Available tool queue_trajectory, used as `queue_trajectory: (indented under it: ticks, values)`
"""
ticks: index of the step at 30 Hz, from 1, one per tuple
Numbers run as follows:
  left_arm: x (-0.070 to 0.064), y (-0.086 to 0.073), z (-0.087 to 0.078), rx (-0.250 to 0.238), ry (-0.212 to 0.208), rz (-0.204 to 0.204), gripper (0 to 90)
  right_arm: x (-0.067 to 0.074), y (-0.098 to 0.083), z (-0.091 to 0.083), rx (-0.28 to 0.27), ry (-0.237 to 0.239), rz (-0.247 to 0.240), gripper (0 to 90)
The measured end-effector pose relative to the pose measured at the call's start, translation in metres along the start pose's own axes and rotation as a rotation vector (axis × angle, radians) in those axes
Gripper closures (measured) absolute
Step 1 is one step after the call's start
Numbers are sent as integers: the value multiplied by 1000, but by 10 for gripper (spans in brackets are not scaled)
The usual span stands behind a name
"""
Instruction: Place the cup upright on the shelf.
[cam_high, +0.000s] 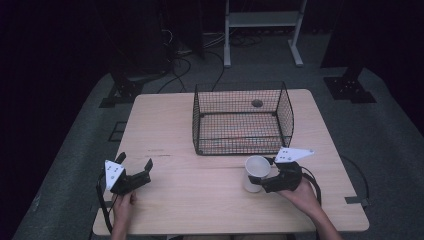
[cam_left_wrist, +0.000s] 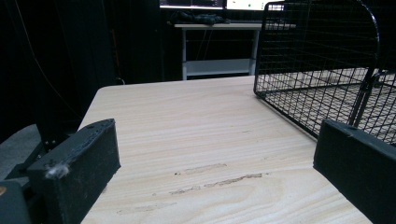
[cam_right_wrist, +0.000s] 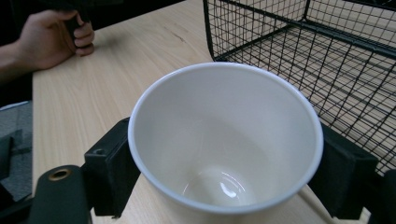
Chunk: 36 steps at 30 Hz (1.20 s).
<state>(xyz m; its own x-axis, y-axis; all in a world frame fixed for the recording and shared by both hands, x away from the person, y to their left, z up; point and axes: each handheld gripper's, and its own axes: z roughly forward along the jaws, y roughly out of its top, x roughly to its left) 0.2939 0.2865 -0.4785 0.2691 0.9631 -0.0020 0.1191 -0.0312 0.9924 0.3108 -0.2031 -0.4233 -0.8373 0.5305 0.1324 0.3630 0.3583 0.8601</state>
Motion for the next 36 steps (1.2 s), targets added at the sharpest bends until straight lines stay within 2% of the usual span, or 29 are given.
queue_trajectory:
  ticks: [8,14,19,26,32,36]
  values:
    - [0,0,0,0,-1,1,0,-2,17,0,15,17,-23,187]
    - [0,0,0,0,-1,-1,0,-8,33,-3,10,48,-14,186]
    - [0,0,0,0,-1,-3,0,-14,48,-6,2,52,-14,186]
    - [0,0,0,1,-1,-2,0,-17,65,-8,3,49,-18,186]
    - [0,0,0,2,-1,-1,0,-19,81,-11,-3,16,-55,186]
    - [0,0,0,-1,-1,-7,0,-25,97,-11,-1,6,-69,186]
